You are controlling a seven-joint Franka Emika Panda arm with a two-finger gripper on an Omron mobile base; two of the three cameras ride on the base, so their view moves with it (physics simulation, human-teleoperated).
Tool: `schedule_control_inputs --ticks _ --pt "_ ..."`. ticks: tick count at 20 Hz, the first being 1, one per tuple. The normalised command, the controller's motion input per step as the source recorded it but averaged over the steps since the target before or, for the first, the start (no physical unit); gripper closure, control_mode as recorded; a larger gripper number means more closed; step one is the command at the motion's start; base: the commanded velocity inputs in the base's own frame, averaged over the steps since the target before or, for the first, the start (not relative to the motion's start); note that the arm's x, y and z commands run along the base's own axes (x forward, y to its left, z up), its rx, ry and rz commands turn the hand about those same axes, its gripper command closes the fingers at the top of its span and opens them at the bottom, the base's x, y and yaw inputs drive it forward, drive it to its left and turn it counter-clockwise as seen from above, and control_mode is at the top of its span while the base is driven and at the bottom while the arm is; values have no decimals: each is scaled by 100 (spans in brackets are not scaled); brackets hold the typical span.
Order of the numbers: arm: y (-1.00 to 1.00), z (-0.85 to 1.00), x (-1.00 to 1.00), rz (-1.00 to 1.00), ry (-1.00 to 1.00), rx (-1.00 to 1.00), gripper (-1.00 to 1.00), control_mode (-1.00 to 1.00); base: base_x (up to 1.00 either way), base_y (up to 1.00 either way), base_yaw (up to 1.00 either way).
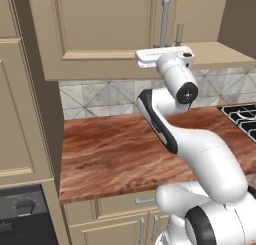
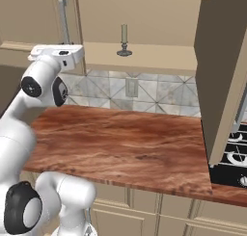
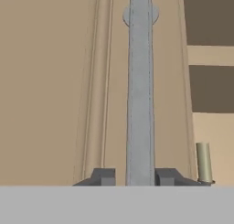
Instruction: Get the candle and the liquor from the cabinet and move them to the dining counter.
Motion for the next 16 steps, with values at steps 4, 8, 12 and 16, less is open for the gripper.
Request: schedule_control_inputs --ticks 4,8,12,16 --pt "42 4 -70 11 0 -7 100 -100 0 0 0" --pt "45 8 -63 5 0 0 100 -100 0 0 0" --pt "76 0 -67 4 5 -6 100 -100 0 0 0" --pt "83 0 -88 5 4 -5 100 -100 0 0 0"
